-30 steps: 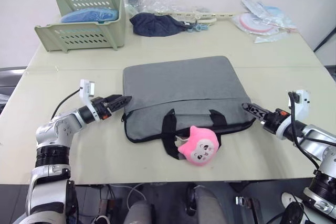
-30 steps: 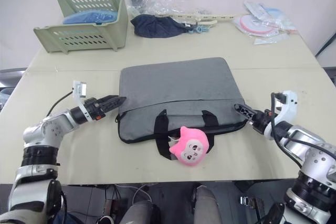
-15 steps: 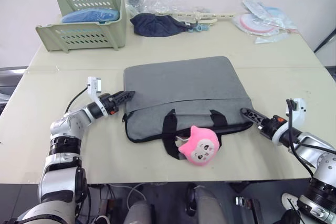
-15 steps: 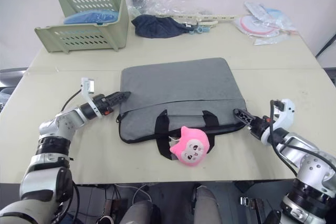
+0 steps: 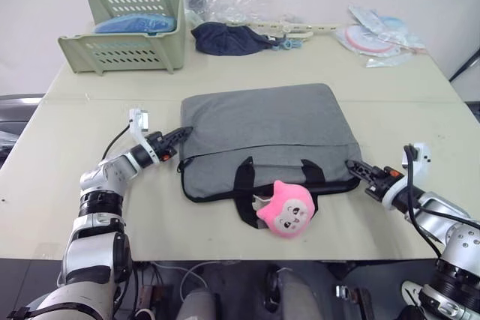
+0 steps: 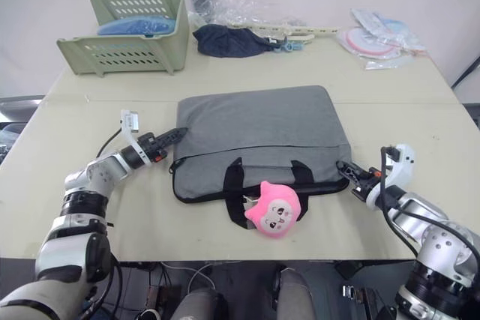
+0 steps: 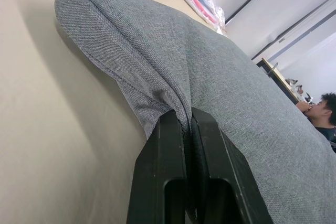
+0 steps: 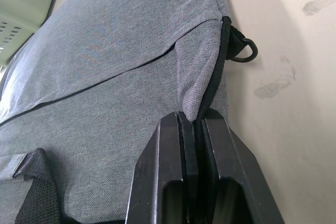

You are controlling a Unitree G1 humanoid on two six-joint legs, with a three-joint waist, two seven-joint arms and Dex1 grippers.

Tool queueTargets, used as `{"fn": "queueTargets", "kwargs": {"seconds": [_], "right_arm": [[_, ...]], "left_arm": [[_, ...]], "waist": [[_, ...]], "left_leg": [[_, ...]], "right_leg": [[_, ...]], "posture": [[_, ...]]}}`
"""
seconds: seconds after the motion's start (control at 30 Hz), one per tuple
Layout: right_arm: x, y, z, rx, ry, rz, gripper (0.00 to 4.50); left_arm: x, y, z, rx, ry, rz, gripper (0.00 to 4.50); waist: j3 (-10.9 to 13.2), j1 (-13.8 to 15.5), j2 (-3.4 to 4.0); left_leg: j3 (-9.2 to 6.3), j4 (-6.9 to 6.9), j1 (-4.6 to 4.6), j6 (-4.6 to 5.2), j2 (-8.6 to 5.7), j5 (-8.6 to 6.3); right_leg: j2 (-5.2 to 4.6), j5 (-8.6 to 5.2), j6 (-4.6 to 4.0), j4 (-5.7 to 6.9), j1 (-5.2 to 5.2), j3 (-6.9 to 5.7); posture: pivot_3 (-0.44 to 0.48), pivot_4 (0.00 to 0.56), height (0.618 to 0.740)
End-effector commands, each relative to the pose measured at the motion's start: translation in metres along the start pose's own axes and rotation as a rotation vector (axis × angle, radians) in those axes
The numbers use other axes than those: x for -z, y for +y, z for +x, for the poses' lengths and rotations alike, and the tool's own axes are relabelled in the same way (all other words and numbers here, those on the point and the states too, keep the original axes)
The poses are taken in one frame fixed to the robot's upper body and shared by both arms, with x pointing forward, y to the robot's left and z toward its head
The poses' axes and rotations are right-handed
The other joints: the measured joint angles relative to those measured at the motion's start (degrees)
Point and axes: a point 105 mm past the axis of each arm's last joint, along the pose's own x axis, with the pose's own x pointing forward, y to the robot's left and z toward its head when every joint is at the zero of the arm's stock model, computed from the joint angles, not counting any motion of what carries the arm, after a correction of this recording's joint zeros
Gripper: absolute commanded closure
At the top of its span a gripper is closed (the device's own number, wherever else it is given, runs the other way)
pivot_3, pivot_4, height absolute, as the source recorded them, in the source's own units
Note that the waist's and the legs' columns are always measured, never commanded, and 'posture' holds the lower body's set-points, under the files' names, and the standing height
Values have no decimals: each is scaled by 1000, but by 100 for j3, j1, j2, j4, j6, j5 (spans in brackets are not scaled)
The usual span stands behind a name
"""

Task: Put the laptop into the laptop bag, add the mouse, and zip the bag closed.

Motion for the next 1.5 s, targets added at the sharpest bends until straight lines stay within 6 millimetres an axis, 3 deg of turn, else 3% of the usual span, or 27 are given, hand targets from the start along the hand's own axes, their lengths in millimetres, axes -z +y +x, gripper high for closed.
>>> {"fn": "queueTargets", "kwargs": {"seconds": [0.03, 0.33, 0.6, 0.77, 1.0, 1.1, 1.13, 1.17, 1.3, 1.33, 1.37, 1.5], "right_arm": [[12, 7, 2, -15, 43, -6, 4477], [27, 33, 4, -64, 48, 0, 4477], [27, 42, 11, -76, 32, 6, 4477], [26, 53, 14, -106, 27, -4, 4477], [28, 49, 12, -92, 36, -1, 4477], [29, 48, 11, -90, 43, -8, 4500], [29, 48, 11, -89, 47, -11, 4072], [29, 48, 11, -93, 51, -16, 3612], [28, 54, 9, -121, 61, -58, 1734], [26, 54, 8, -121, 57, -63, 1438], [25, 54, 8, -121, 53, -66, 1431], [11, 50, -2, -95, 24, -122, 1431]], "left_arm": [[10, 1, 7, -11, 52, 11, 4500], [-18, -7, 30, 21, 39, 103, 4500], [-27, -16, 45, 51, 43, 148, 4500], [-33, -14, 44, 41, 41, 170, 4500], [-30, -12, 39, 50, 62, 166, 4500], [-27, -9, 34, 41, 65, 157, 3290], [-26, -9, 33, 47, 70, 155, 2807], [-25, -8, 32, 47, 75, 154, 2637], [-20, -3, 26, 32, 108, 171, 743], [-19, -2, 23, 27, 121, 176, 419], [-18, -1, 21, 25, 128, 179, 41], [-23, 6, 3, 6, 119, 175, 41]], "waist": [[0, 20, 0], [-1, 14, -3], [0, 3, -5], [0, -26, -5], [0, -112, -5], [0, -116, -5], [0, -116, -5], [0, -117, -5], [0, -118, -5], [0, -119, -5], [0, -121, -5], [0, -131, -5]], "left_leg": [[0, 0, 2, 0, 0, 0], [-1, -5, 22, 0, 2, 0], [0, -7, 20, 0, 2, 0], [0, -7, 21, 0, 2, 0], [-2, -10, 20, 0, 3, 0], [-2, -11, 20, 0, 3, 0], [-2, -11, 20, 1, 3, -1], [-2, -11, 20, 0, 3, -1], [-2, -11, 20, 0, 3, 0], [-2, -11, 20, 0, 3, -1], [-2, -11, 20, 0, 3, -1], [-1, -11, 21, 0, 5, -1]], "right_leg": [[0, 0, 0, 0, 3, 0], [2, 0, 0, -4, 25, -2], [3, 0, 0, -8, 23, -3], [3, 0, 0, -7, 23, -2], [2, 0, 0, -7, 21, -3], [3, 0, 0, -7, 19, -4], [3, 0, 0, -7, 19, -4], [3, 0, 0, -7, 19, -4], [3, 0, 0, -6, 19, -3], [3, 0, 0, -6, 19, -3], [3, 0, 0, -7, 19, -3], [4, 0, 0, -7, 18, -3]], "posture": [[0, 150, 740], [0, 150, 740], [0, 150, 740], [0, 150, 740], [0, 150, 740], [0, 150, 740], [0, 150, 740], [0, 150, 740], [0, 150, 740], [0, 150, 740], [0, 150, 740], [0, 150, 740]]}}
